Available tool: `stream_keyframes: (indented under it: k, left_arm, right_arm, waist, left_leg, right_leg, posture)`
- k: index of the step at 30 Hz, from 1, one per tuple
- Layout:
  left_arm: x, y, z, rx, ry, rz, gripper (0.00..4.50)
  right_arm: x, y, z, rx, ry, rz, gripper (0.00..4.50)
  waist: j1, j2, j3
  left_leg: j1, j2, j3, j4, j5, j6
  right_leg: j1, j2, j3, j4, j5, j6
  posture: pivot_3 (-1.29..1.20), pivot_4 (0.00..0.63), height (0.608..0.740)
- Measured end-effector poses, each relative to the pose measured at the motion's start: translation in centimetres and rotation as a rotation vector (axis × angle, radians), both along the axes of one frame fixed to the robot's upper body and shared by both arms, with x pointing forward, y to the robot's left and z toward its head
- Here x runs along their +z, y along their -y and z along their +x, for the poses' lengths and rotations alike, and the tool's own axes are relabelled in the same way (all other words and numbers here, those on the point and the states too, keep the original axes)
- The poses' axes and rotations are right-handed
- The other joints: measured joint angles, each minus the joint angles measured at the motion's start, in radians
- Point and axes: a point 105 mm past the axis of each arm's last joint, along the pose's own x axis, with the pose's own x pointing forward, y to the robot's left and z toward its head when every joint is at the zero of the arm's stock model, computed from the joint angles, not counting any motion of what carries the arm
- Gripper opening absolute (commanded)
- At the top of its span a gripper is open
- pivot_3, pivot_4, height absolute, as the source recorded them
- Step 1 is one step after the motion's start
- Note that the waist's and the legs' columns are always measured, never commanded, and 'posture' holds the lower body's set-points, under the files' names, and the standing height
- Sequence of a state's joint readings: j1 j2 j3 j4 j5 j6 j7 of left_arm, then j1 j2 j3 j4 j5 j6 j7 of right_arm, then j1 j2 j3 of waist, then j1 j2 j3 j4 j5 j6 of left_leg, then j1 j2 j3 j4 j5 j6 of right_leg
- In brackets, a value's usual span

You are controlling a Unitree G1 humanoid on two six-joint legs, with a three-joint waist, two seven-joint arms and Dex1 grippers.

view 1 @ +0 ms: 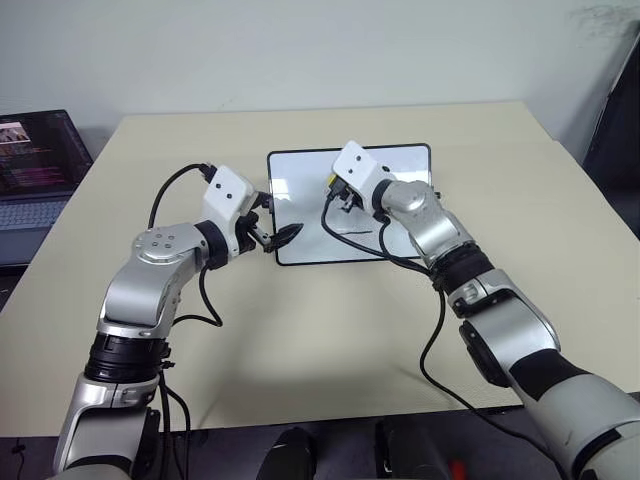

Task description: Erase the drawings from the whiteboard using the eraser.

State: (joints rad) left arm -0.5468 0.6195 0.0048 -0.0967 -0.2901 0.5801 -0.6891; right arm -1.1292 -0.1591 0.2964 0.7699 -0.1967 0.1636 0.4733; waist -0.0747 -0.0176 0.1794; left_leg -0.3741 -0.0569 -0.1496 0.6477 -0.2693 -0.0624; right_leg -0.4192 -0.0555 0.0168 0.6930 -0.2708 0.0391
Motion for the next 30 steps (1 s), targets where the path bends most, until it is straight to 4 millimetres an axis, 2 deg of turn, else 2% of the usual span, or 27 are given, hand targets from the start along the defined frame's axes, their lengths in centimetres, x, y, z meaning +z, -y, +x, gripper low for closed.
stream_keyframes:
  k: [4, 8, 12, 25, 30]
  left_arm:
    - [-0.1, 0.1, 0.0, -0.004, -0.003, -0.006, 4.50]
    - [-0.1, 0.2, 0.1, -0.005, -0.005, -0.008, 4.50]
    - [-0.2, 0.2, 0.1, -0.005, -0.006, -0.008, 4.50]
    - [-0.2, 0.1, 0.1, -0.003, -0.006, -0.007, 4.50]
    - [-1.0, 0.0, -0.3, -0.016, -0.045, -0.016, 4.50]
  right_arm:
    - [-0.3, 1.1, 0.1, -0.022, -0.014, -0.007, 1.28]
    - [-0.7, 2.9, 0.3, -0.066, -0.043, 0.001, 1.28]
    - [-0.7, 4.2, 0.4, -0.097, -0.055, 0.009, 1.28]
    - [-0.7, 4.3, 0.3, -0.107, -0.068, 0.035, 1.28]
    - [-0.7, 4.7, -1.0, -0.097, -0.138, 0.149, 1.27]
  waist:
    - [0.004, 0.000, 0.000]
    - [0.013, 0.000, 0.000]
    - [0.019, 0.000, 0.000]
    - [0.018, 0.000, 0.000]
    - [0.018, 0.000, 0.000]
  left_leg:
    - [0.003, 0.000, 0.001, 0.000, -0.001, 0.002]
    - [0.012, 0.000, 0.002, -0.001, -0.001, 0.003]
    - [0.013, 0.000, 0.002, -0.001, 0.001, 0.003]
    - [0.012, 0.001, 0.003, -0.001, 0.001, 0.003]
    - [0.010, 0.002, 0.001, -0.003, 0.001, 0.003]
  right_leg:
    - [0.002, 0.000, 0.000, 0.003, 0.000, -0.001]
    - [0.012, 0.001, -0.001, 0.001, 0.000, -0.001]
    - [0.013, 0.001, -0.001, 0.000, 0.002, 0.000]
    - [0.013, 0.001, -0.001, -0.003, 0.004, -0.001]
    - [0.012, 0.001, -0.001, -0.007, 0.004, -0.001]
  posture:
    - [0.00, 0.150, 0.740]
    - [0.00, 0.150, 0.740]
    - [0.00, 0.150, 0.740]
    - [0.00, 0.150, 0.740]
    - [0.00, 0.150, 0.740]
